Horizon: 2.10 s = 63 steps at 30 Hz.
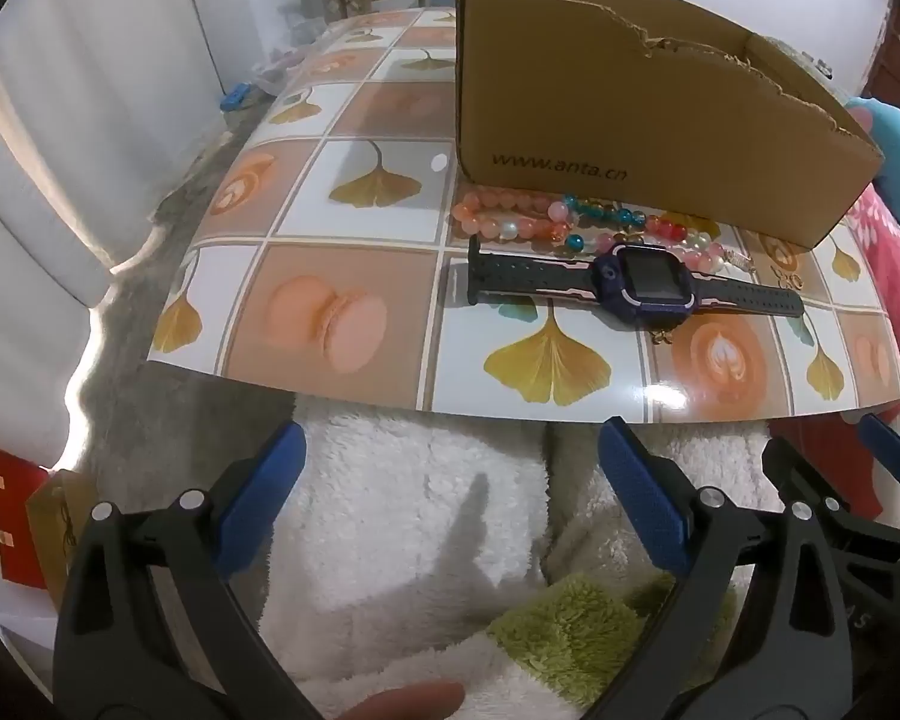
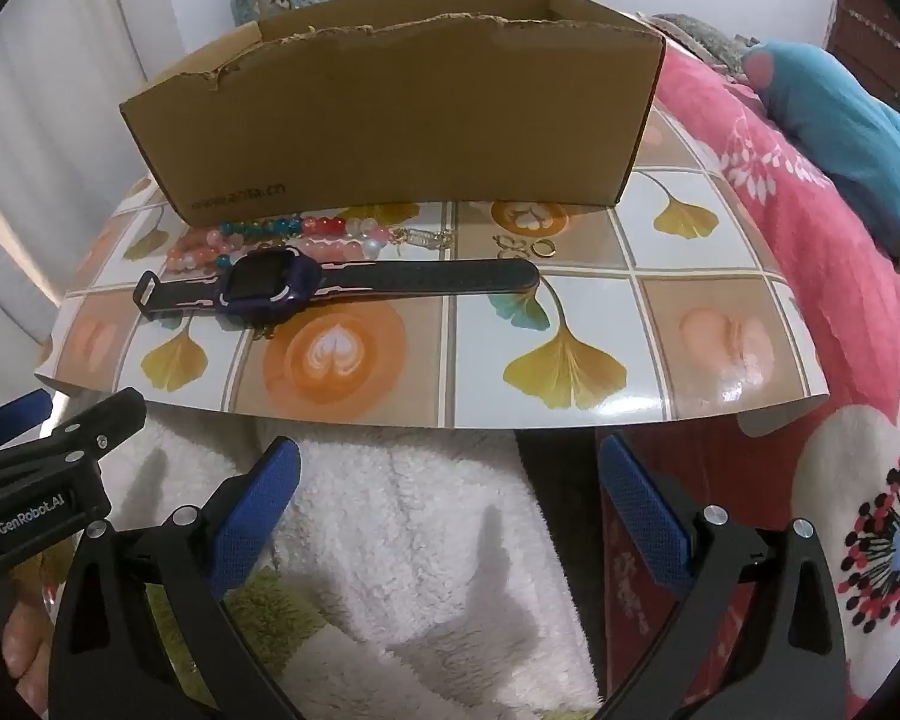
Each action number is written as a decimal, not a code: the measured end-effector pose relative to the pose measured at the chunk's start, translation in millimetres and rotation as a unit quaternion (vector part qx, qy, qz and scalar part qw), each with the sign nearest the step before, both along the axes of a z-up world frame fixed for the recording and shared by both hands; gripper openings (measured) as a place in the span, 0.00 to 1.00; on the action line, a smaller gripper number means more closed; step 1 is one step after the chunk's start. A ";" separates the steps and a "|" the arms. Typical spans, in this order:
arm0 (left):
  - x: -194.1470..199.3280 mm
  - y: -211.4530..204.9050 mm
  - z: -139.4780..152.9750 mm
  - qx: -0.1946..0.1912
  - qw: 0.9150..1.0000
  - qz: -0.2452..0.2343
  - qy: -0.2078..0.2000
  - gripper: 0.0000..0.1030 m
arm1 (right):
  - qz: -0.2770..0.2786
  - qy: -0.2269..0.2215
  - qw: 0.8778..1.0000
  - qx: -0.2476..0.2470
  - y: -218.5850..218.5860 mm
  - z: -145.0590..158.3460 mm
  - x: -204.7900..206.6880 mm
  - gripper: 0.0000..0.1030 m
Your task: Organize jewelry
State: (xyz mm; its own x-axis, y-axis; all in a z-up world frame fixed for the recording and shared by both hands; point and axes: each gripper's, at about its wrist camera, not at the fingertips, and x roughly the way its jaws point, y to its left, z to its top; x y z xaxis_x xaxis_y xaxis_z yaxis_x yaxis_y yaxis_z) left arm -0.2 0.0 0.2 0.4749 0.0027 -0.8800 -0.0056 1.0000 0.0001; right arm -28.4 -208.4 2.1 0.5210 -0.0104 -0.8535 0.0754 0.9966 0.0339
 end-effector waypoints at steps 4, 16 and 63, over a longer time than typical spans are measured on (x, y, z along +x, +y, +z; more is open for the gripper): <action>0.0 -0.1 0.0 0.002 1.000 0.000 0.000 0.92 | -0.003 0.003 1.000 0.003 -1.3 -0.6 -0.4 0.94; 2.3 4.1 -0.7 0.002 1.000 -0.001 0.002 0.92 | 0.000 0.005 1.000 0.007 -0.5 2.6 2.3 0.94; 0.6 3.0 -0.5 0.004 1.000 -0.001 0.002 0.92 | 0.006 0.013 1.000 0.009 2.1 -2.0 2.8 0.94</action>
State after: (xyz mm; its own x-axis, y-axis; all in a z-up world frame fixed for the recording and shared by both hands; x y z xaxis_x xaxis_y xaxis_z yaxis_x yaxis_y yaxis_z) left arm 0.4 3.0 -0.3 0.4711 0.0082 -0.8821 -0.0028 1.0000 0.0078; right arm -25.6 -206.3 0.1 0.4983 0.0117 -0.8669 0.0645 0.9966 0.0505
